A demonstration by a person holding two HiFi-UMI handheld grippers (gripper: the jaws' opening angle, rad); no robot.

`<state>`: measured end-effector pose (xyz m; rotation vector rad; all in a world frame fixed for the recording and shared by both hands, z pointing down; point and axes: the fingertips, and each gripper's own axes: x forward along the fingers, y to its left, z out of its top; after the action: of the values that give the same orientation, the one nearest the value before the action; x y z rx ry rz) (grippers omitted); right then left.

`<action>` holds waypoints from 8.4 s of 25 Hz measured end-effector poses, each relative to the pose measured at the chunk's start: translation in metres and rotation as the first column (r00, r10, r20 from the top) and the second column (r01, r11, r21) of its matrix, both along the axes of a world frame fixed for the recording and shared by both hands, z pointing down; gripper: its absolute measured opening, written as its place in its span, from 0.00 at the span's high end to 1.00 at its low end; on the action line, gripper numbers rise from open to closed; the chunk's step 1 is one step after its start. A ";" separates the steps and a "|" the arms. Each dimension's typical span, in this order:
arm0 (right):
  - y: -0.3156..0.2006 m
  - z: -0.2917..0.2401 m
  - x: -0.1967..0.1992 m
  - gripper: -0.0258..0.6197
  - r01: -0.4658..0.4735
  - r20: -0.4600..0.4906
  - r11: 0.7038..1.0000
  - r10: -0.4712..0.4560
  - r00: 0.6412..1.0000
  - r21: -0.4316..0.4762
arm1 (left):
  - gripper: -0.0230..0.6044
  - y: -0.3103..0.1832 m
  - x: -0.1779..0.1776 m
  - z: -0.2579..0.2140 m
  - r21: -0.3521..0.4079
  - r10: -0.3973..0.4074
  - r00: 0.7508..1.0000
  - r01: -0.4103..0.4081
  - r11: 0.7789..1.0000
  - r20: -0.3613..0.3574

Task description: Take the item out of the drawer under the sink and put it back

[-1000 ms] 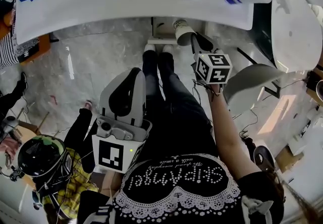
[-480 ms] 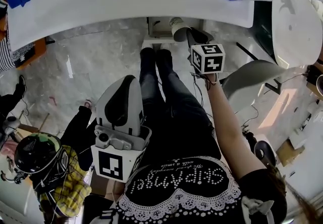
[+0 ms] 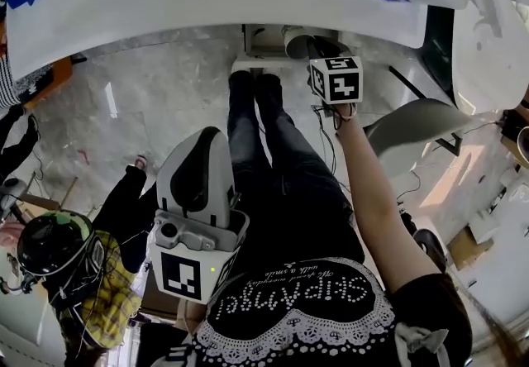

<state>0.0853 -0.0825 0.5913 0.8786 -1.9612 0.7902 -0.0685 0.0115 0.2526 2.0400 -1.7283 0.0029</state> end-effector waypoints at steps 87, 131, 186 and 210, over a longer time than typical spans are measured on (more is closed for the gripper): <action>0.000 -0.084 0.017 0.93 -0.168 0.009 0.967 0.170 0.985 0.192 | 0.96 0.006 -0.016 -0.016 0.061 0.085 0.996 -0.083 0.995 -0.032; 0.064 -0.364 -0.001 0.93 -0.300 0.441 0.772 0.028 0.897 0.560 | 0.96 0.016 -0.049 -0.089 0.261 0.093 0.992 -0.113 0.959 0.088; 0.105 -0.372 -0.016 0.93 -0.176 0.397 0.777 -0.103 0.912 0.604 | 0.96 0.031 -0.042 -0.087 0.253 0.095 0.992 -0.112 0.961 0.077; 0.104 -0.370 -0.016 0.93 -0.162 0.382 0.785 -0.102 0.919 0.597 | 0.96 0.031 -0.061 -0.090 0.256 0.069 0.989 -0.101 0.961 0.129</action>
<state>0.0692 0.0216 0.2213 1.2001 -2.6536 0.3301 -0.1294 0.0425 0.1626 2.3482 -1.7909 -0.0829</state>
